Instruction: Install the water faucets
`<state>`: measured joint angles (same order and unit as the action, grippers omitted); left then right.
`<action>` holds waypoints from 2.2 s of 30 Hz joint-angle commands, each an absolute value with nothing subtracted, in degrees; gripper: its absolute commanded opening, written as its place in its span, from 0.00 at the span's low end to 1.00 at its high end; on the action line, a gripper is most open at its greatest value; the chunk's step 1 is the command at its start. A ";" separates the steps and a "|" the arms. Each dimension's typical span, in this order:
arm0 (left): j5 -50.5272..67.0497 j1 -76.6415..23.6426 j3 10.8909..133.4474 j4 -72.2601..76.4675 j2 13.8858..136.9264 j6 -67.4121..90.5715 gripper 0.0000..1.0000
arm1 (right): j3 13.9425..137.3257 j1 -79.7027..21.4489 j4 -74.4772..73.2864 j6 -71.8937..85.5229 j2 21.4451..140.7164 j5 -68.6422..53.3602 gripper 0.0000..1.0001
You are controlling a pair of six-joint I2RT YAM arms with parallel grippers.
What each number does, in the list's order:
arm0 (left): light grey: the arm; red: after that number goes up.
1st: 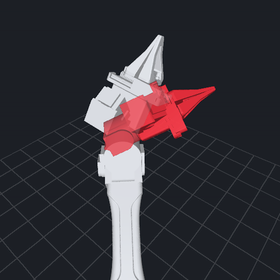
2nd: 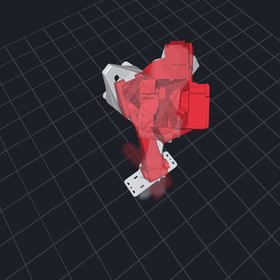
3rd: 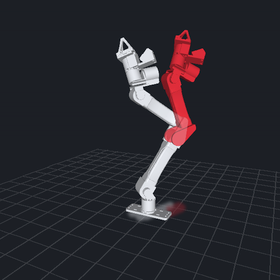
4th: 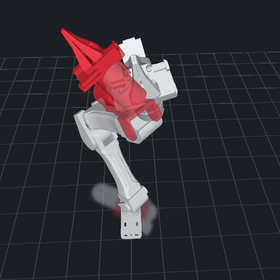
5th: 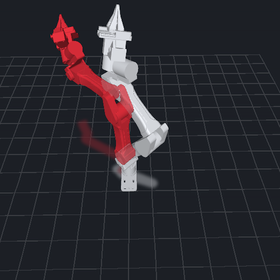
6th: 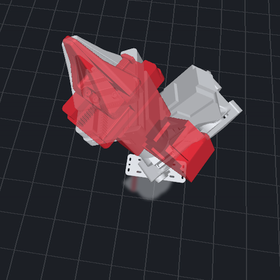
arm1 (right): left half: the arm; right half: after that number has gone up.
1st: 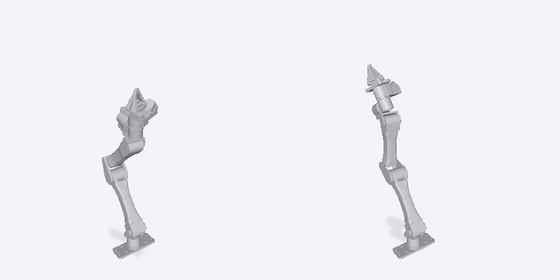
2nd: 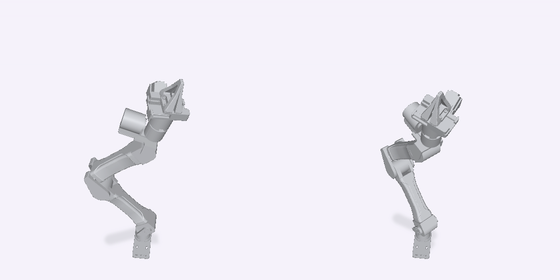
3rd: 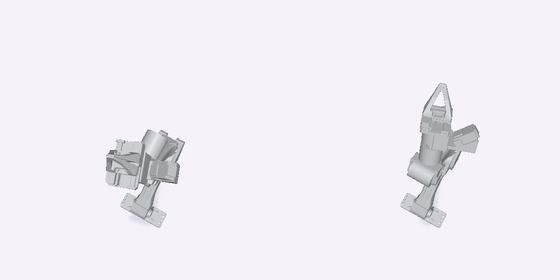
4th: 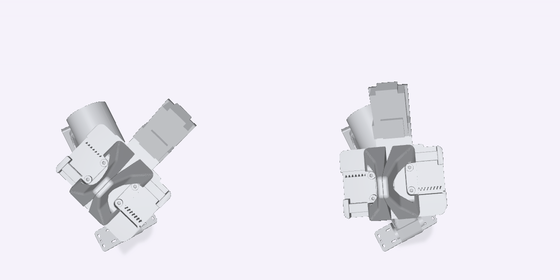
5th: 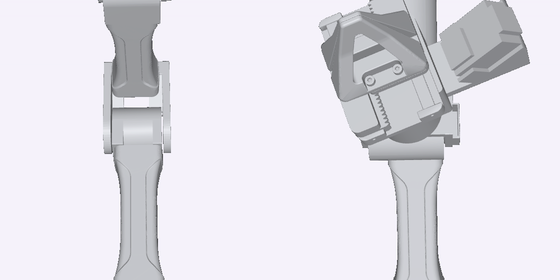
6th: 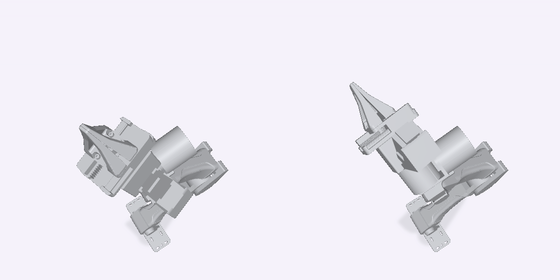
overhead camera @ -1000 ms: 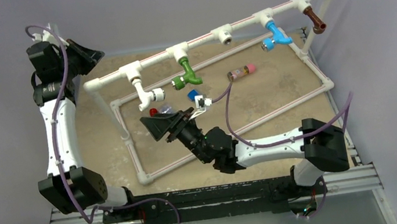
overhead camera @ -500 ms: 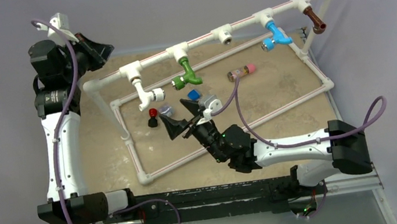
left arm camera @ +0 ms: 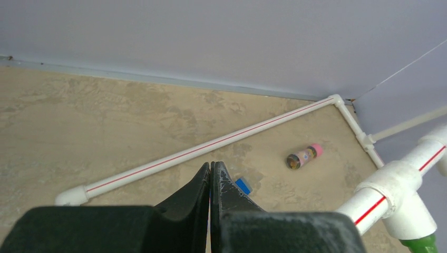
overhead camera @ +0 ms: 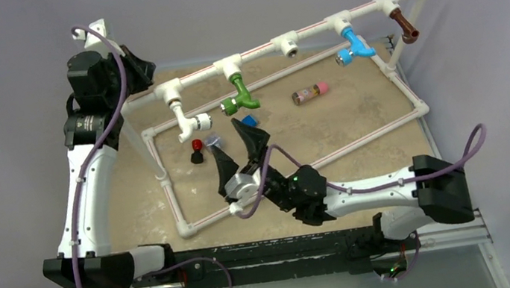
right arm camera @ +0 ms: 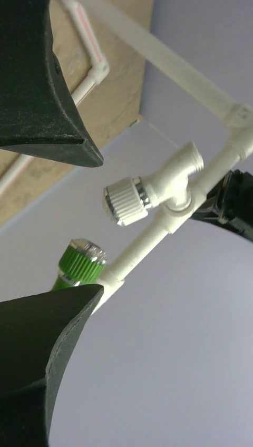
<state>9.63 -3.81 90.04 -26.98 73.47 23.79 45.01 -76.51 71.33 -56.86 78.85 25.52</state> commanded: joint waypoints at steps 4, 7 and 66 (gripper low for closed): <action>-1.75 -6.13 87.13 -29.33 72.67 21.24 0.00 | 53.26 -76.90 76.41 -79.00 86.53 17.83 0.83; -3.32 -6.15 85.80 -29.27 71.87 20.76 0.00 | 56.16 -76.90 76.64 -82.07 88.72 17.89 0.83; -7.83 -7.03 76.48 -23.95 75.93 22.00 0.00 | 71.85 -74.69 83.80 -1.55 100.69 42.54 0.00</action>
